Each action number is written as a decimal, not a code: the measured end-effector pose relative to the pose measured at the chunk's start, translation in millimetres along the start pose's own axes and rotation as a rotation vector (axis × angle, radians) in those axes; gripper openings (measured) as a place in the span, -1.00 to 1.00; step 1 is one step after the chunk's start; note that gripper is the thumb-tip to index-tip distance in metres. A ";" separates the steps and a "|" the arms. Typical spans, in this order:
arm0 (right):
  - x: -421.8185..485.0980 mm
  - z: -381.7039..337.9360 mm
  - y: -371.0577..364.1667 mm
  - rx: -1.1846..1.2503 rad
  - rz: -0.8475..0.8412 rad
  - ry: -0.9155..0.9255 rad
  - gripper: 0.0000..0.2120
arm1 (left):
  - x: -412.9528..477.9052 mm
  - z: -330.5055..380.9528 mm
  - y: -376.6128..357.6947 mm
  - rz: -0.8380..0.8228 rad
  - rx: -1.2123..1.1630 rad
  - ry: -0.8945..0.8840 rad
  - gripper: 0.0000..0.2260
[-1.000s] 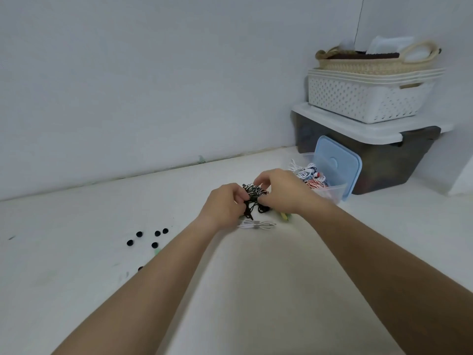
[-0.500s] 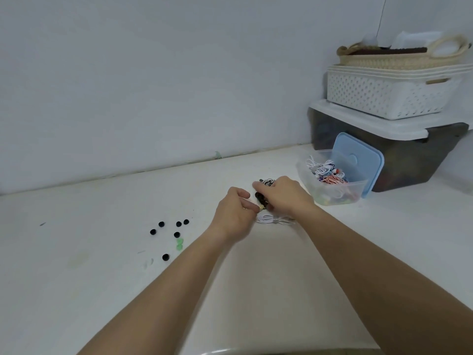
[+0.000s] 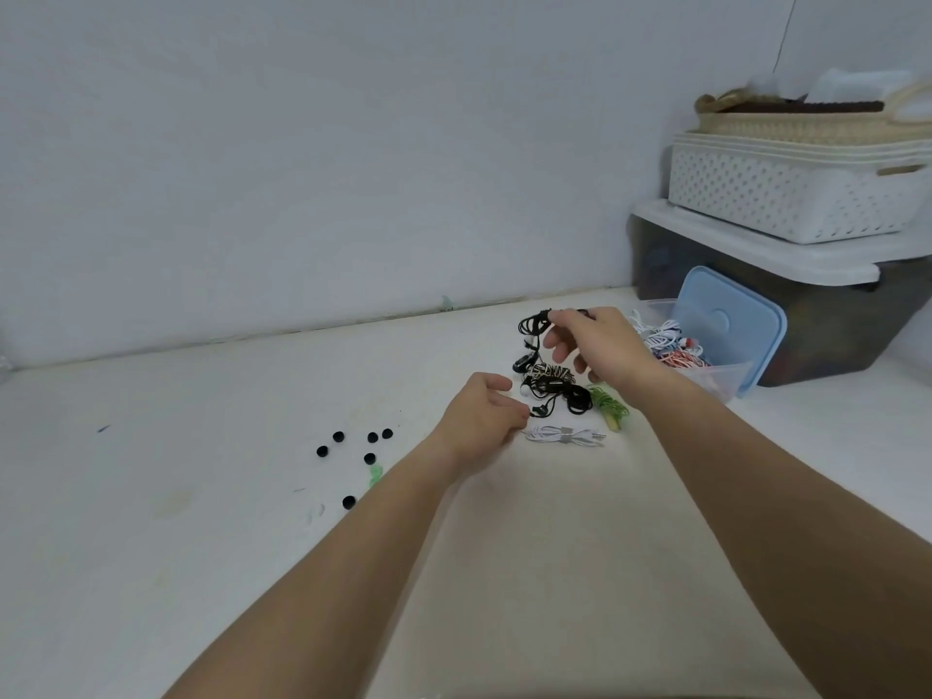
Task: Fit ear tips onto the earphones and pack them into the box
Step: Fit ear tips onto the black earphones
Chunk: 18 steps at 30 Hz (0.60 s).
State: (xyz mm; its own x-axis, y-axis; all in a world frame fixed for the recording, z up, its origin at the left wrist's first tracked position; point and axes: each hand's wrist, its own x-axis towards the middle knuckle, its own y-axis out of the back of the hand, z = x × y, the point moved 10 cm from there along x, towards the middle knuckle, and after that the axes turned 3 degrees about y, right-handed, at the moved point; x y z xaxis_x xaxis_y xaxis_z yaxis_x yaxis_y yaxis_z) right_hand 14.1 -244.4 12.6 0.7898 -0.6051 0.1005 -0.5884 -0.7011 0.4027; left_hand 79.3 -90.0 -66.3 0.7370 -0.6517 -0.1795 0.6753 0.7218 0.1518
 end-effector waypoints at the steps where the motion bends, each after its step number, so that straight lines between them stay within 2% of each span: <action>1: -0.1 -2.7 2.1 0.037 -0.006 0.010 -0.64 | 0.8 -0.9 -0.5 -0.005 -0.016 0.013 -0.68; 11: -1.5 -26.2 2.6 0.303 -0.047 0.069 -0.68 | 2.4 -8.4 8.6 0.019 -0.205 0.109 -0.69; 16: -7.9 -36.9 -13.1 0.448 -0.147 0.039 -0.65 | -3.3 7.5 21.3 0.130 -0.191 0.004 -0.74; 18: -12.4 -42.0 -21.6 0.506 -0.201 0.027 -0.63 | -6.2 16.1 24.0 0.134 -0.264 -0.025 -0.76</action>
State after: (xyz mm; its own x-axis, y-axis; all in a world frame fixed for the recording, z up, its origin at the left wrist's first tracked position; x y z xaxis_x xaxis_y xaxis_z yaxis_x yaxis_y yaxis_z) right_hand 24.3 -206.0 40.9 0.8955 -0.4353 0.0929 -0.4301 -0.8999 -0.0713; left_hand 91.4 -72.4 -45.9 0.8220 -0.5492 -0.1507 0.5425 0.8356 -0.0864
